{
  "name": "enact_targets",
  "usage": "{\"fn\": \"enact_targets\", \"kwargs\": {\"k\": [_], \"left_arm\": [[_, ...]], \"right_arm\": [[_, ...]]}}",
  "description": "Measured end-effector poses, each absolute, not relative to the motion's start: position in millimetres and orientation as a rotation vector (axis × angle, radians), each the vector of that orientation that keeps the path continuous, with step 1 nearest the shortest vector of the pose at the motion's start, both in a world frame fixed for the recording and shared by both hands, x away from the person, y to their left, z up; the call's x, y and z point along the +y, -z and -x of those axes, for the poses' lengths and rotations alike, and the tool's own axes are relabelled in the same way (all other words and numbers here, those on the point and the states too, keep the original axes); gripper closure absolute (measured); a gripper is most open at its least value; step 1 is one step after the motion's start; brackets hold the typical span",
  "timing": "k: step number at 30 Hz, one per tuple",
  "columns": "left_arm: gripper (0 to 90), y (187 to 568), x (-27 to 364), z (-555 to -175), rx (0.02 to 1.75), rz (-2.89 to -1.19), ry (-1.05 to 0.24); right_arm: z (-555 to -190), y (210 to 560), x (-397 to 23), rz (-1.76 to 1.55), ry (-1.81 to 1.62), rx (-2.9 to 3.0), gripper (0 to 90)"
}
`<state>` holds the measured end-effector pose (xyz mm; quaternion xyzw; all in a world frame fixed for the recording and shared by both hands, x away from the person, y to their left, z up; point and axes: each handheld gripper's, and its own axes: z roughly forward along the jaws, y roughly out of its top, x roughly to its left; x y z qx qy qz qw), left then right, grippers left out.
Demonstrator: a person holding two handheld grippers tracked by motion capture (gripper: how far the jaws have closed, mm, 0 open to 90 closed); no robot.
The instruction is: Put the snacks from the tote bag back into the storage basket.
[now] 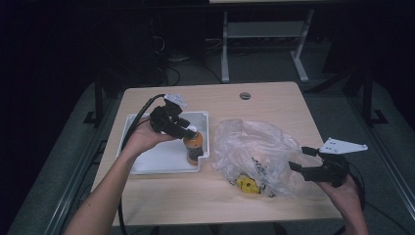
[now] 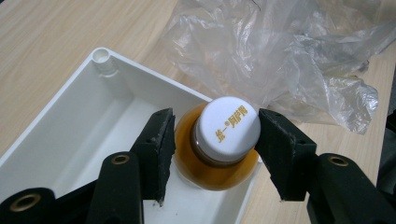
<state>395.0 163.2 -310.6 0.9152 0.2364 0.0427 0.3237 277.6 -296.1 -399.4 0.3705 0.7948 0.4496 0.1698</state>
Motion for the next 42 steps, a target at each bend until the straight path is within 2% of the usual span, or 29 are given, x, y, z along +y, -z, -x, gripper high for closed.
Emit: {"fn": "enact_targets", "kwargs": {"k": [19, 42], "left_arm": [[38.1, 300, 176, -388, 0.627, -2.34, -0.133], [35.6, 305, 204, -373, 0.665, -2.3, -0.158]], "right_arm": [[-279, 402, -299, -1.073, -1.268, 2.259, 22.8], [-280, 405, -300, -1.092, -1.257, 2.259, 22.9]]}}
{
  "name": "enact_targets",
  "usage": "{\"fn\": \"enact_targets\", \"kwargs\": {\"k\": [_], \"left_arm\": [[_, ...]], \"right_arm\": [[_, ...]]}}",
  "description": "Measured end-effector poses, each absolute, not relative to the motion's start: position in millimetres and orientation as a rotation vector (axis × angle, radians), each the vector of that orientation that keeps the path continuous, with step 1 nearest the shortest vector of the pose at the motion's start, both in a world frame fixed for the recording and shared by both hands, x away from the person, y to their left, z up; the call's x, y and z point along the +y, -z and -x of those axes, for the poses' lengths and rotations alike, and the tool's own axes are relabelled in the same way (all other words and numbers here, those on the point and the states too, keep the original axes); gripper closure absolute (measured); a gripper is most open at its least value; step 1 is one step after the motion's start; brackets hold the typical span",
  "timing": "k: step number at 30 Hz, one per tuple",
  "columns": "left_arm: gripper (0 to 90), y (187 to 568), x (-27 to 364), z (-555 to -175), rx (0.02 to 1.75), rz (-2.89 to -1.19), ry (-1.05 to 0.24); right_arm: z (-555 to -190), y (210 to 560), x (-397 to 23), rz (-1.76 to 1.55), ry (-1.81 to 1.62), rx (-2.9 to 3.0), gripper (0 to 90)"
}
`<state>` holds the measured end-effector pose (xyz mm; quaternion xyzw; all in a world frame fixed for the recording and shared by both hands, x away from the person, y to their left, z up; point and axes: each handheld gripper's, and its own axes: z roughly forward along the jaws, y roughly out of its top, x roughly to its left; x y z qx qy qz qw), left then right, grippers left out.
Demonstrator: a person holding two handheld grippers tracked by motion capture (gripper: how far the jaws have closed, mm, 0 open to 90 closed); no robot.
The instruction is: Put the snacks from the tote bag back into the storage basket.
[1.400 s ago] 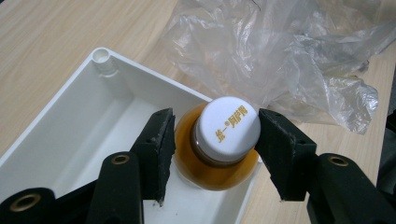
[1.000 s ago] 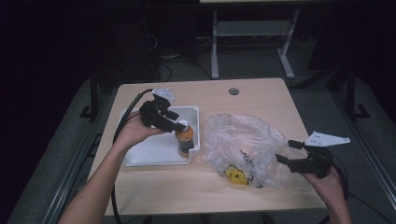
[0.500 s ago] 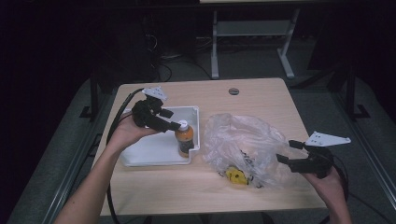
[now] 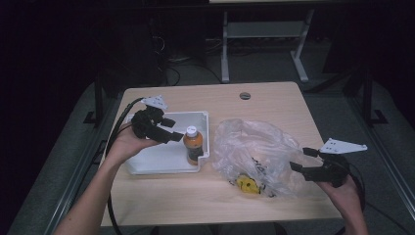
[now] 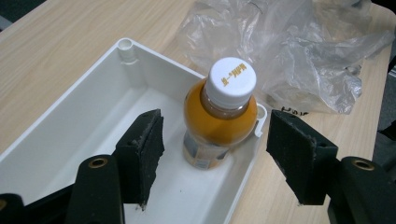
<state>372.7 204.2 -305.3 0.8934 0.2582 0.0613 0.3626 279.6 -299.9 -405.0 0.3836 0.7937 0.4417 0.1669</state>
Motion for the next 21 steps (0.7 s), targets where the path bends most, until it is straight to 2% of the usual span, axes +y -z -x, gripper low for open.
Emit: {"fn": "enact_targets", "kwargs": {"k": [21], "left_arm": [[35.6, 320, 220, -363, 0.697, -2.279, -0.167]], "right_arm": [[-278, 406, -302, -1.107, -1.261, 2.248, 22.9]]}}
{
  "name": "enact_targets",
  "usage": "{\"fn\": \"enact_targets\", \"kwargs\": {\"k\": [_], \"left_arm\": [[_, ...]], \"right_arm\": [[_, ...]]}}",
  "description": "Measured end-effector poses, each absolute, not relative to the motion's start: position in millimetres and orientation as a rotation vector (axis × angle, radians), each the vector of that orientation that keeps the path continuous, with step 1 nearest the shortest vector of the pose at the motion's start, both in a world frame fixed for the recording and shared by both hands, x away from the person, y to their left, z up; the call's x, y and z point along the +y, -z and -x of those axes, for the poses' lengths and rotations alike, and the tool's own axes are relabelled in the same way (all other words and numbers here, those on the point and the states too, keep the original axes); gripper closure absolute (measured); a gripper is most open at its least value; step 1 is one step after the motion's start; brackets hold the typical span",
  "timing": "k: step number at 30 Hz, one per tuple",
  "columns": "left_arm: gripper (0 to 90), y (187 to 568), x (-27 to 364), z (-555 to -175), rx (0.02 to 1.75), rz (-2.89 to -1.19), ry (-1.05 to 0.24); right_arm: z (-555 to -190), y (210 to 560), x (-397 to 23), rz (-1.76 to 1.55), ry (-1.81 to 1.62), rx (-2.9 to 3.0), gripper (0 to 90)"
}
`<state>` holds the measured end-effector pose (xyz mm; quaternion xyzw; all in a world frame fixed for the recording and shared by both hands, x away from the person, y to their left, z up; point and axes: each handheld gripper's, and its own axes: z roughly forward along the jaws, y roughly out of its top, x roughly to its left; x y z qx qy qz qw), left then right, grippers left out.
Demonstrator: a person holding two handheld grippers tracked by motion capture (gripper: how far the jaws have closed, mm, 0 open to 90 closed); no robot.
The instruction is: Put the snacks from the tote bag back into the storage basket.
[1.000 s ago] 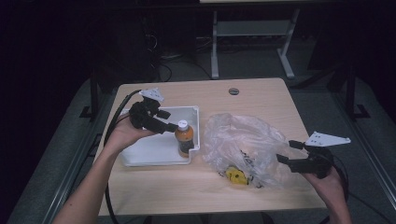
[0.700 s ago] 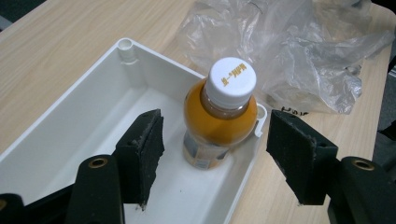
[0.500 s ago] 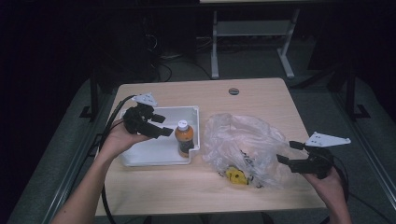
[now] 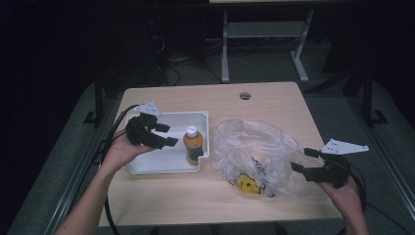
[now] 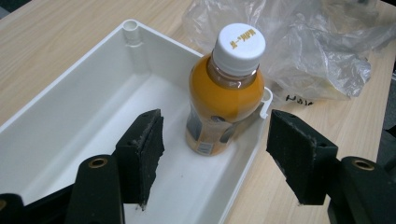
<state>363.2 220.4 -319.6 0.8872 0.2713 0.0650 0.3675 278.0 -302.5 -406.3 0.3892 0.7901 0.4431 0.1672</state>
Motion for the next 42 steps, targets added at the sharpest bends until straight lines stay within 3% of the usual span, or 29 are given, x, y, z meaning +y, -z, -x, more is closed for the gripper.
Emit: {"fn": "enact_targets", "kwargs": {"k": [42], "left_arm": [[35.6, 367, 237, -326, 0.716, -2.234, -0.229]], "right_arm": [[-276, 408, -305, -1.125, -1.254, 2.24, 23.0]]}}
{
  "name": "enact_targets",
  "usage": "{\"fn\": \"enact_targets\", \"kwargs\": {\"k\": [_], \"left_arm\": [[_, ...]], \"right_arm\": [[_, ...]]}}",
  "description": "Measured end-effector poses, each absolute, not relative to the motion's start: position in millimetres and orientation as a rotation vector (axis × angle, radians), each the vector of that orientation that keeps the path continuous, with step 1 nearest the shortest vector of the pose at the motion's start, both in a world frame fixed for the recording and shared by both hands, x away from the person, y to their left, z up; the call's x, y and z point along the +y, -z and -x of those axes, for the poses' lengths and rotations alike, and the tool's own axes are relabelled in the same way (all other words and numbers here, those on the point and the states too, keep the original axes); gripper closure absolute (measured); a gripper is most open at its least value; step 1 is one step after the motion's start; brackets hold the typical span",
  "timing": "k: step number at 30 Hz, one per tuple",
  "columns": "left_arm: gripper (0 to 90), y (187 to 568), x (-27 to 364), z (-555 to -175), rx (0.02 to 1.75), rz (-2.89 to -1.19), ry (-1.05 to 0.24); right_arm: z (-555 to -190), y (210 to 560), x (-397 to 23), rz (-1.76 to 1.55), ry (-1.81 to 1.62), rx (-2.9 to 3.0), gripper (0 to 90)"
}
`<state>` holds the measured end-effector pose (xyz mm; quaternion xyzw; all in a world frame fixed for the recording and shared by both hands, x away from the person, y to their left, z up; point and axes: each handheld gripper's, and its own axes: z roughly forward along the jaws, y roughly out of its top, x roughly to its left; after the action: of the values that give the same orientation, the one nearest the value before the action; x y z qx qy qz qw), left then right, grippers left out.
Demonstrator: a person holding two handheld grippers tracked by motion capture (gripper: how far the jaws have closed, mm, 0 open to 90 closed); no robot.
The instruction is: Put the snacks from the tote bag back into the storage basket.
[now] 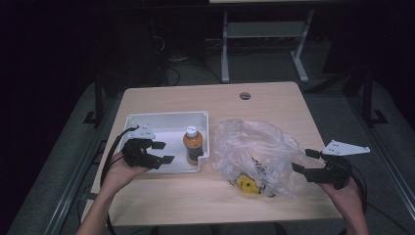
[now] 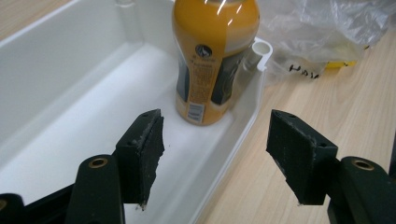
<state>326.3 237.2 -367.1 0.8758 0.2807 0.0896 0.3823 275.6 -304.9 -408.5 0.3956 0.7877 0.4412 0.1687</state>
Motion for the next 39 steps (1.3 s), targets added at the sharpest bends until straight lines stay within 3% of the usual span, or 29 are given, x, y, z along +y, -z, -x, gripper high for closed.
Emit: {"fn": "enact_targets", "kwargs": {"k": [16, 39], "left_arm": [[35.3, 391, 240, -320, 0.758, -2.22, -0.182], [34.7, 403, 238, -308, 0.74, -2.218, -0.215]], "right_arm": [[-275, 410, -307, -1.128, -1.244, 2.236, 23.0], [-273, 410, -307, -1.128, -1.244, 2.237, 23.1]]}}
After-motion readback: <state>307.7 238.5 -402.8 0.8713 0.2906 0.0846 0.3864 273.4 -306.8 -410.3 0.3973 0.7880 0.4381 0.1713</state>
